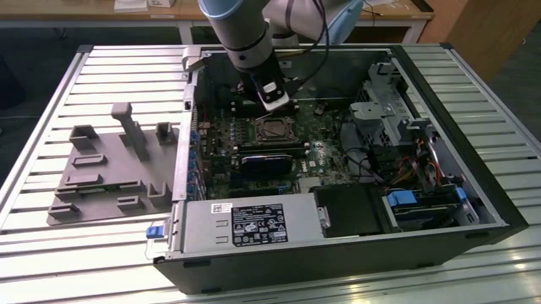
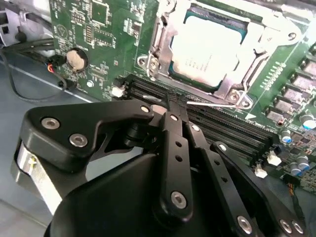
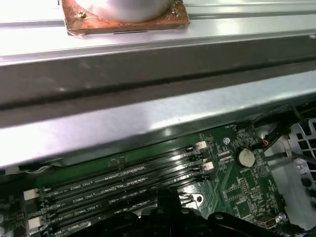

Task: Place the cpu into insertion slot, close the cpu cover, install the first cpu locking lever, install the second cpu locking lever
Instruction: 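Install the first cpu locking lever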

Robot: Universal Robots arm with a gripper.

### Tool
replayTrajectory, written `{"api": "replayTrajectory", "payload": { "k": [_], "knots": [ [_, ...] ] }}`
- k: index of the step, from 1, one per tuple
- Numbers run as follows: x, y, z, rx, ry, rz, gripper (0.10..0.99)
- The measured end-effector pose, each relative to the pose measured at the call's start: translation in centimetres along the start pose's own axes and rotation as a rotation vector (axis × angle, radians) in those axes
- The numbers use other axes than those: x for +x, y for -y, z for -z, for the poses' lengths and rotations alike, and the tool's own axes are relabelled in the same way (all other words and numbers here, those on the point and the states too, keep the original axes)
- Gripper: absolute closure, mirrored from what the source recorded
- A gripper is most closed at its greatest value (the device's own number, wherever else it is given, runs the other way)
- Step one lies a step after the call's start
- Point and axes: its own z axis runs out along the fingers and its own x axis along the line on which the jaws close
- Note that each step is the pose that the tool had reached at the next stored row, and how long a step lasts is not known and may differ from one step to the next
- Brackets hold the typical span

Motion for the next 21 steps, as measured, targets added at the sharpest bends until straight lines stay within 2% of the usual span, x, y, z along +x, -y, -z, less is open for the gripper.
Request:
{"api": "replayTrajectory", "payload": {
  "k": [2,8,15,21],
  "knots": [
    [0.12,-0.05,-0.06,0.002,0.0028,-0.009,0.984],
    [0.21,-0.06,-0.28,0.023,0.0243,-0.081,0.984],
    [0.6,-0.63,-0.62,0.029,0.0315,-0.105,0.984],
    [0.7,-0.73,-0.84,0.035,0.0383,-0.126,0.984]
  ]
}}
